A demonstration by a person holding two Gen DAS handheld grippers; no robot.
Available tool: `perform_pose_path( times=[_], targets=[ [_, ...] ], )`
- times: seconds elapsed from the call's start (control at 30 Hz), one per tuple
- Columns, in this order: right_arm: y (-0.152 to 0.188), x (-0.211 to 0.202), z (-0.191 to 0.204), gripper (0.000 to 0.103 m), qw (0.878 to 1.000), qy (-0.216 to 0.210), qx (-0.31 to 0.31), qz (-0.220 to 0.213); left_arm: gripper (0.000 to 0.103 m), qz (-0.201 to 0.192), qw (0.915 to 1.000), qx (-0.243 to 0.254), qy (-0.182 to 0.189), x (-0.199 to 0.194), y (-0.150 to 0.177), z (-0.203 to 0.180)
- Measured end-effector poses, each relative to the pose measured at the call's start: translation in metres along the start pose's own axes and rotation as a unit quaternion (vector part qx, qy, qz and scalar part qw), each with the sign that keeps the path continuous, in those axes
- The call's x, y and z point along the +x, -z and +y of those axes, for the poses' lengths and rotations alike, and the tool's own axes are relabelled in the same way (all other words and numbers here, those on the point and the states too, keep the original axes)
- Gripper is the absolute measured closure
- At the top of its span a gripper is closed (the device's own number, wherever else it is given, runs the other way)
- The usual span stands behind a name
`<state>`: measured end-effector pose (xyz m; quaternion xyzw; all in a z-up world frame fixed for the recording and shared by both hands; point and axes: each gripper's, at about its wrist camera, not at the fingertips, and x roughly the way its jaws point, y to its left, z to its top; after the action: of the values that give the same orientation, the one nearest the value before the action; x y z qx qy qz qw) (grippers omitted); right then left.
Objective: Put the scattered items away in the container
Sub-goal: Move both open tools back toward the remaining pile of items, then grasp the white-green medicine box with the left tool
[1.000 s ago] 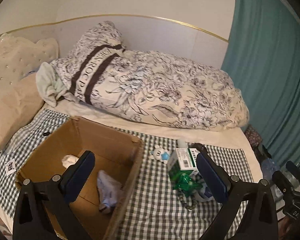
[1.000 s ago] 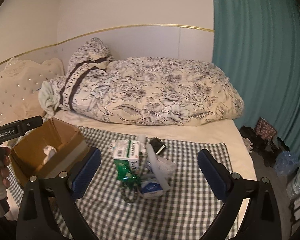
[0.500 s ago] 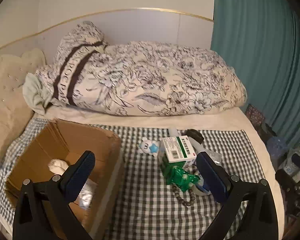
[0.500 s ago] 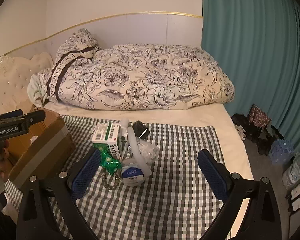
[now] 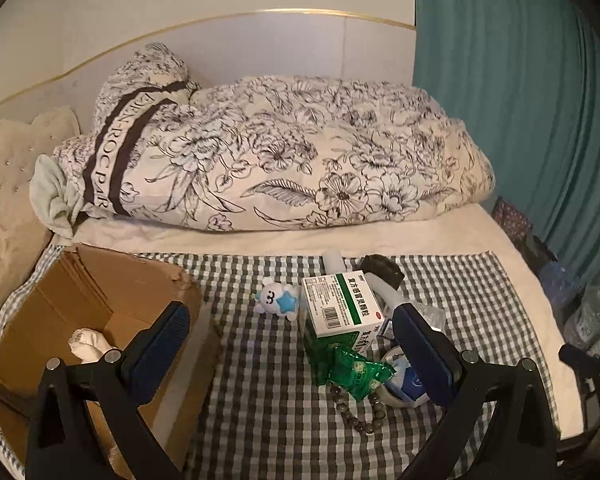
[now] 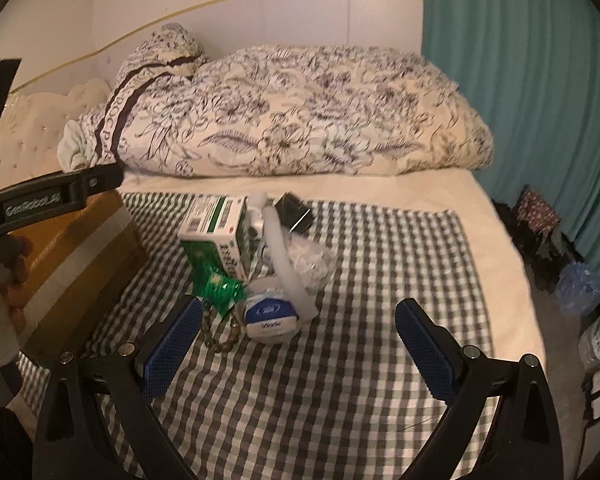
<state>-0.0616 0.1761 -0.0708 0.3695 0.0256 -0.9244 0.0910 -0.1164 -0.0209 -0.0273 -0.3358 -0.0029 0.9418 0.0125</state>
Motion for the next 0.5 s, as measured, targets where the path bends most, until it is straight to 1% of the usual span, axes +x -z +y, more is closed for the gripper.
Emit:
perform_pose_path(
  times=[0.23,0.3,0.4,0.47,0.5],
  targets=[
    [0.007,0.024,0.005,0.006,1.000,-0.009,-0.011,0.019,0.000,0.017,0.9998,-0.006,0.004,0.029,0.002,-0.010],
    [0.008,0.030,0.004,0.006,1.000,-0.012,-0.010,0.022,0.000,0.018,0.9998,-0.005,0.000,0.036,0.003,-0.014],
    [0.009,0.039,0.005,0.007,0.999,-0.017,-0.011,0.027,0.000,0.029,0.9995,0.006,-0.008,0.049,0.005,-0.022],
    [0.011,0.045,0.005,0.012,0.999,-0.018,-0.013,0.030,0.000,0.032,0.9992,0.021,-0.012,0.056,0.009,-0.028],
    [0.011,0.049,0.005,0.013,0.999,-0.019,-0.013,0.032,0.000,0.032,0.9990,0.028,-0.012,0.060,0.011,-0.032]
  ],
)
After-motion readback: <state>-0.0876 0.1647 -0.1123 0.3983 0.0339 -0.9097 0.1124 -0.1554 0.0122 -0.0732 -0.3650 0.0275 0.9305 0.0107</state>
